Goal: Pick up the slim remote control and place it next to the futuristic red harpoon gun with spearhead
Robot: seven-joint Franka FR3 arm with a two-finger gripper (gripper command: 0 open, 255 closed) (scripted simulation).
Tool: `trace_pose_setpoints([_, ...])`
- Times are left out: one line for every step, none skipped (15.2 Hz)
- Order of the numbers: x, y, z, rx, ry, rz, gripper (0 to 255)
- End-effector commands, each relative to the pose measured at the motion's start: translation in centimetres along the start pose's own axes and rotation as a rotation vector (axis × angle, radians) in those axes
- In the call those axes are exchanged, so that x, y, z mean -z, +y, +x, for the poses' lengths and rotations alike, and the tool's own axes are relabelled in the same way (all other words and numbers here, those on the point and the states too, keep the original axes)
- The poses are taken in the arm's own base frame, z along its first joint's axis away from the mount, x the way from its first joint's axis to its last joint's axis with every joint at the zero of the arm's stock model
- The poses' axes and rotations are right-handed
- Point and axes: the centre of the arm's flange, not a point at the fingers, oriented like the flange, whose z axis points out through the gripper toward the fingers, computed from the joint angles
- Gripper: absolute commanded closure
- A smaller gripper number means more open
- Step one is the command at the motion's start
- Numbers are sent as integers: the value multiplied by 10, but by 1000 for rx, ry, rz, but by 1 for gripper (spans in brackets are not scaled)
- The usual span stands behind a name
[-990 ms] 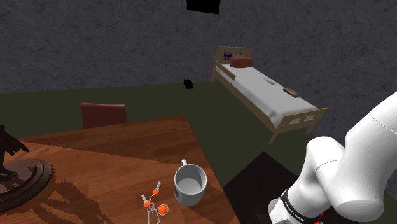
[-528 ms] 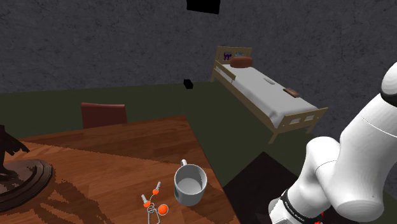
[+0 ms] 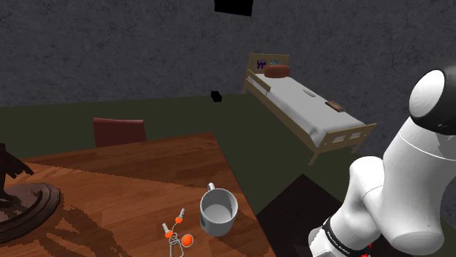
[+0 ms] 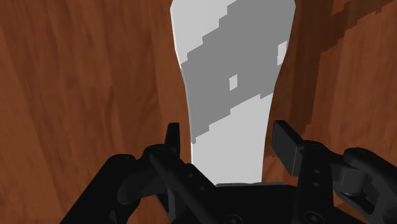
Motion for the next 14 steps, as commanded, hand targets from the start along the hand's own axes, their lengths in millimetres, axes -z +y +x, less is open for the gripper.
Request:
trace_pose_setpoints([-12,-1,1,1,1,0,255])
trace_pose_setpoints([-17,-1,1,1,1,0,255])
trace_pose_setpoints([-23,-1,1,1,1,0,255])
trace_pose_setpoints([-28,-1,1,1,1,0,255])
trace_pose_setpoints([-33,-1,1,1,1,0,255])
trace_pose_setpoints([-38,-1,1,1,1,0,255])
trace_pose_setpoints([-43,-1,1,1,1,0,255])
trace_pose_setpoints([-43,-1,1,1,1,0,255])
trace_pose_setpoints([-43,-1,1,1,1,0,255])
trace_pose_setpoints([-43,-1,1,1,1,0,255])
trace_pose_setpoints([-43,-1,1,1,1,0,255])
trace_pose_setpoints([-43,-1,1,1,1,0,255])
trace_pose_setpoints([-43,-1,1,1,1,0,255])
trace_pose_setpoints([-43,-1,1,1,1,0,255])
